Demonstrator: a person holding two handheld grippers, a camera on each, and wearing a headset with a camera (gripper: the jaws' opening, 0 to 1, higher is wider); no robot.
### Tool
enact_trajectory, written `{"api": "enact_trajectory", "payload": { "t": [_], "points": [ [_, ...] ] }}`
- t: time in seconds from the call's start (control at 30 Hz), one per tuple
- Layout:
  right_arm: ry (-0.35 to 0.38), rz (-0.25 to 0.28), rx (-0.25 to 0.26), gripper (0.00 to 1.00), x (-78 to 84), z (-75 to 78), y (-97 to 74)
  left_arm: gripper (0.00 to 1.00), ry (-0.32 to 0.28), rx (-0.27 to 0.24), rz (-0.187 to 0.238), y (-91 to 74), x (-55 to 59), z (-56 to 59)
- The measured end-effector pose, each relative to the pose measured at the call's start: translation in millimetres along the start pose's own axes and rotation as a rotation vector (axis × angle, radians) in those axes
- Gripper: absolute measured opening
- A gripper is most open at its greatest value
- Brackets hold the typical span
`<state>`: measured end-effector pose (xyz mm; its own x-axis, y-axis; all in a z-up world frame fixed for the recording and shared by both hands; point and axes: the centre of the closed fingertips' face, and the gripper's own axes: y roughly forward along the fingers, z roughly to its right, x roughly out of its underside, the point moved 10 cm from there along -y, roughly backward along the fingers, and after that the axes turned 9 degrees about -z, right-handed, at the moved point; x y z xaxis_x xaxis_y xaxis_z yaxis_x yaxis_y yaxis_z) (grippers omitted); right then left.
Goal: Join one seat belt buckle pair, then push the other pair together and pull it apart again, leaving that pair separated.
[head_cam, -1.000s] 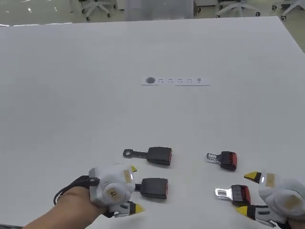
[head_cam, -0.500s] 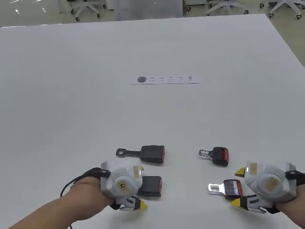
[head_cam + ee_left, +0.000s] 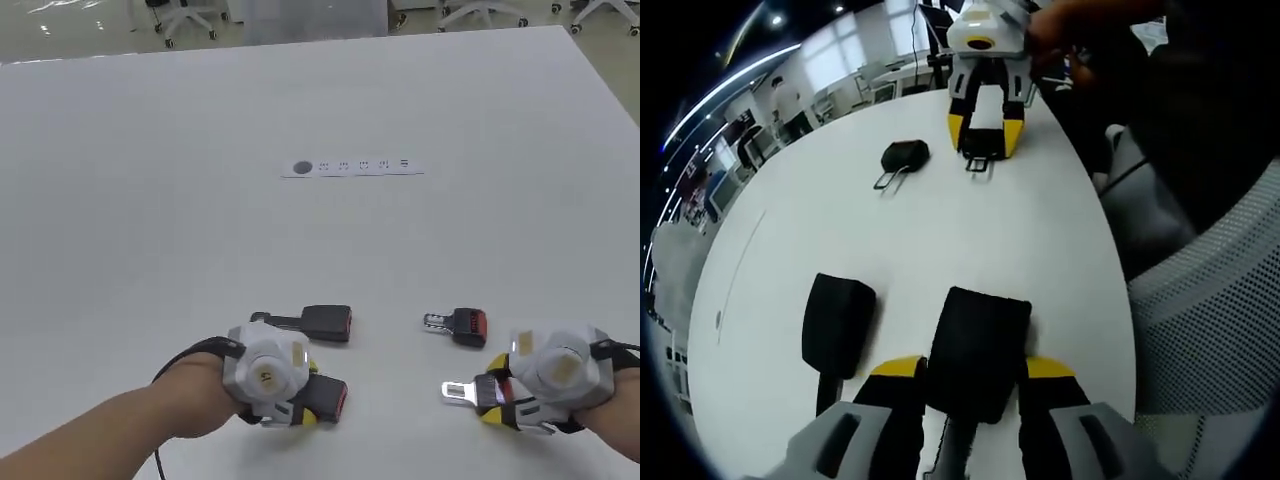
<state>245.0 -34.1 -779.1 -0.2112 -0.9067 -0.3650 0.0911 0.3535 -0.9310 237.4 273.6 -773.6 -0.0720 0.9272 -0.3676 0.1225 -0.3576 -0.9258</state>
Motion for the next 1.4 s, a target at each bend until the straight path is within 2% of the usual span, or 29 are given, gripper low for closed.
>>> {"api": "enact_trajectory", "payload": {
  "t": [0.13,0.3,0.57,0.7,0.87,1.1,1.4],
  "points": [
    [-0.033,-0.006,-0.012,0.37,-1.5,0.6,-0.2,0.33,-0.011,-0.003,0.004,-0.4,0.2,1.1],
    [-0.04,-0.005,-0.012,0.36,-1.5,-0.2,-0.5,0.33,-0.014,0.003,0.003,-0.2,0.3,0.9],
    [-0.031,-0.027,-0.007,0.36,-4.6,-0.8,0.2,0.33,-0.011,0.012,-0.017,-0.2,-1.5,0.2],
    [-0.04,-0.034,0.004,0.36,-9.5,-3.9,1.5,0.33,0.017,0.016,-0.037,0.0,-4.2,0.5],
    [-0.028,-0.02,0.009,0.36,-22.0,-8.5,6.7,0.33,0.03,0.028,-0.047,0.5,-5.1,-0.8],
    [-0.061,0.014,-0.001,0.36,-53.0,-23.2,19.8,0.33,0.026,0.031,-0.046,0.3,-4.6,-1.1],
    [-0.085,0.03,-0.009,0.36,-86.8,-31.3,33.3,0.33,0.031,0.033,-0.058,0.3,-5.8,-1.3]
  ]
}}
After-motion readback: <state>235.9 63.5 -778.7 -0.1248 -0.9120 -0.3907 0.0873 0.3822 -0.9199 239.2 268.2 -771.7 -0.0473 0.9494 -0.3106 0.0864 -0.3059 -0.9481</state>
